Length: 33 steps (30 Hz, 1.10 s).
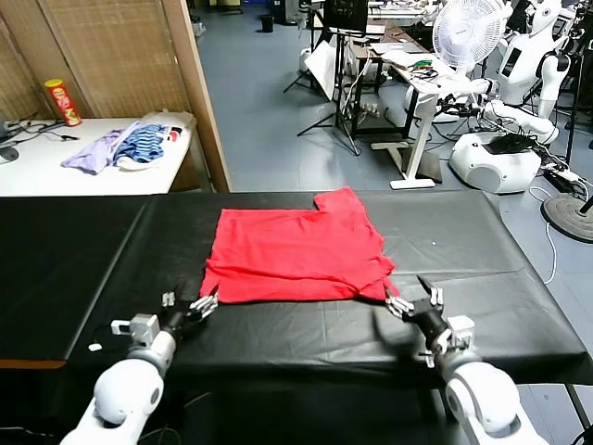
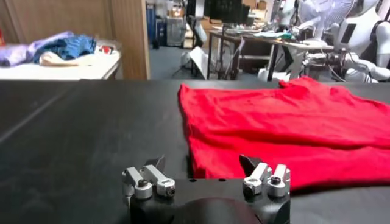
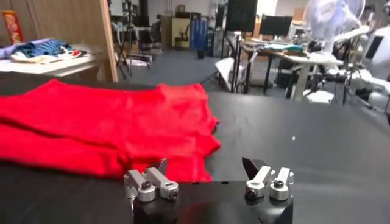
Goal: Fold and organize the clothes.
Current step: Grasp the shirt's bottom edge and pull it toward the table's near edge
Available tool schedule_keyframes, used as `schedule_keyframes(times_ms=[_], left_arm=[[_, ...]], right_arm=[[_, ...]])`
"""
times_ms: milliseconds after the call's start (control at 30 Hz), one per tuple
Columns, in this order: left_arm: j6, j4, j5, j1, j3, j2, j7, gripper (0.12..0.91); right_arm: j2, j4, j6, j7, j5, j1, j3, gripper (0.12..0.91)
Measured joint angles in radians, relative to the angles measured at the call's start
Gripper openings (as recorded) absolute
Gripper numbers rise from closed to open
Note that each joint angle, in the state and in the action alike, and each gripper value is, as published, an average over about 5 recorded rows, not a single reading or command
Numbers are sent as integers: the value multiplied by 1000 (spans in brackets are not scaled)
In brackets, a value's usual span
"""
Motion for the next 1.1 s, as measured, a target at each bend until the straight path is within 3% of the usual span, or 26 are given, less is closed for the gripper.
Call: schedule_keyframes(times_ms=[100, 167, 267, 400, 533, 633, 700, 867, 1100], left_arm=[[1, 13, -9, -2, -1, 0, 8, 798], [1, 20, -9, -2, -1, 2, 17, 798], [0, 29, -5, -5, 3, 2, 26, 757], [-1, 37, 5, -8, 6, 2, 28, 559], [3, 31, 28, 1, 7, 11, 24, 340], [11, 18, 55, 12, 9, 25, 20, 185], [19, 5, 73, 22, 10, 37, 16, 134], [47, -56, 85, 67, -3, 79, -1, 127], [56, -197, 97, 213, -45, 132, -5, 127]], right_arm=[[5, -16, 2, -4, -6, 8, -9, 774], [6, -28, 4, -7, -10, 15, -14, 708], [7, -49, 10, -13, -20, 28, -23, 548], [3, -66, 12, -11, -12, 43, -32, 332], [-11, -56, -14, 22, 39, 42, -32, 163], [-25, -29, -58, 52, 88, 30, -21, 124], [-38, -2, -96, 69, 123, 15, -10, 123], [-66, 79, -169, 100, 177, -50, 29, 123], [-63, 186, -187, 110, 166, -190, 79, 123]])
